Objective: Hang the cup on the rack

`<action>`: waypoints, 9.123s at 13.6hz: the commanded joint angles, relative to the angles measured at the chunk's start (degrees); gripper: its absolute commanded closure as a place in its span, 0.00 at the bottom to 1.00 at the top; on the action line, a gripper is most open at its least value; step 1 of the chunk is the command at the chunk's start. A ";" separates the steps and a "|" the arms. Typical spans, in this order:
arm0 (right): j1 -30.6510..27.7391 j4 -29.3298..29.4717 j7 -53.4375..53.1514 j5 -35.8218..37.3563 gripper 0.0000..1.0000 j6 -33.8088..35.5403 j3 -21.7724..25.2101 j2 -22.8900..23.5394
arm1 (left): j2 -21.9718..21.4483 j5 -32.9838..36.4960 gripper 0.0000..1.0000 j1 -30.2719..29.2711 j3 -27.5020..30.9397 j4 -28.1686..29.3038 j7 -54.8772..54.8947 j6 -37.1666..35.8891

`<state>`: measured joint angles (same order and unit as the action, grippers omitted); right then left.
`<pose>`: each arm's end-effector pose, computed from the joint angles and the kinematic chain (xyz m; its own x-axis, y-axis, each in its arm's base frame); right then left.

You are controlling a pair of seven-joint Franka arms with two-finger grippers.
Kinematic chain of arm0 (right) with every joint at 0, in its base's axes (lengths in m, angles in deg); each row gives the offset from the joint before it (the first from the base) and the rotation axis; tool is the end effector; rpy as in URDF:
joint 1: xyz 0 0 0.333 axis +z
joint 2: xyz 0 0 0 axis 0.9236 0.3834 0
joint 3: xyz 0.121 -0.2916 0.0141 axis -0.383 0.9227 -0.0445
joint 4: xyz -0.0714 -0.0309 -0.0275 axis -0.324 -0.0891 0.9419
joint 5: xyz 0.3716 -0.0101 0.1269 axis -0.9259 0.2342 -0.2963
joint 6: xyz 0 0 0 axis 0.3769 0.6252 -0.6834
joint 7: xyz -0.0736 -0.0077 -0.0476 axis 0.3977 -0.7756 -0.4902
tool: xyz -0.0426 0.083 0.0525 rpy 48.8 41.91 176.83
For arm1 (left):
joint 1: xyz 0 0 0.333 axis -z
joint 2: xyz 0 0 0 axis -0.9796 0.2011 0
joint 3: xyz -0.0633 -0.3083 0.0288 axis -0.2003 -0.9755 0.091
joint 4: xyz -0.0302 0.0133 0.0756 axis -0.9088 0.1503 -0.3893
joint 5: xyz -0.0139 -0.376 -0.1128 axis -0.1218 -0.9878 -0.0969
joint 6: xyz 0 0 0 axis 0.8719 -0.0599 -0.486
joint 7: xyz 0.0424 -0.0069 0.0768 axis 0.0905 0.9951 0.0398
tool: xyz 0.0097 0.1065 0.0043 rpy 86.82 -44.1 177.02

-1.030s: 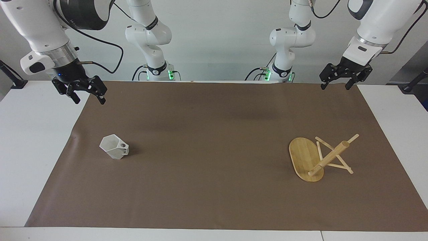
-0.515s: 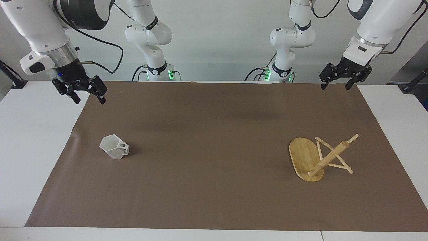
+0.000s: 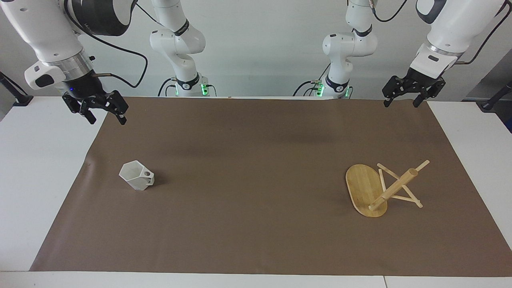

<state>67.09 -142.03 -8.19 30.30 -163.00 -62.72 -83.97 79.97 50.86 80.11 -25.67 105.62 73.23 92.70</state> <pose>0.5806 -0.0734 0.6202 0.9907 -0.0895 0.1025 -0.0833 -0.9945 -0.0635 0.5244 -0.0439 0.6360 0.9989 -0.0463 -0.0034 -0.0463 -0.9987 0.0203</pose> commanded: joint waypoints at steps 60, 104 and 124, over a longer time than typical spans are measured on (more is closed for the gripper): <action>-0.60 -27.73 8.39 4.03 0.00 -38.57 3.71 7.33 | -1.34 1.13 0.00 -0.57 -0.33 1.63 -0.37 0.96; -0.60 -15.27 7.96 3.06 1.00 -22.16 1.69 5.75 | -1.34 1.04 0.00 -0.57 -0.33 1.63 -0.54 0.88; 0.10 -14.11 -24.65 -31.74 1.00 -8.69 -27.75 -6.64 | -11.97 -19.31 0.00 -2.40 -0.33 19.36 -51.82 -7.14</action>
<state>67.86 -155.65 -30.87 1.38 -170.80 -88.74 -89.53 71.19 36.14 79.98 -25.75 120.65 29.10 83.69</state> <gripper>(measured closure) 0.960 0.000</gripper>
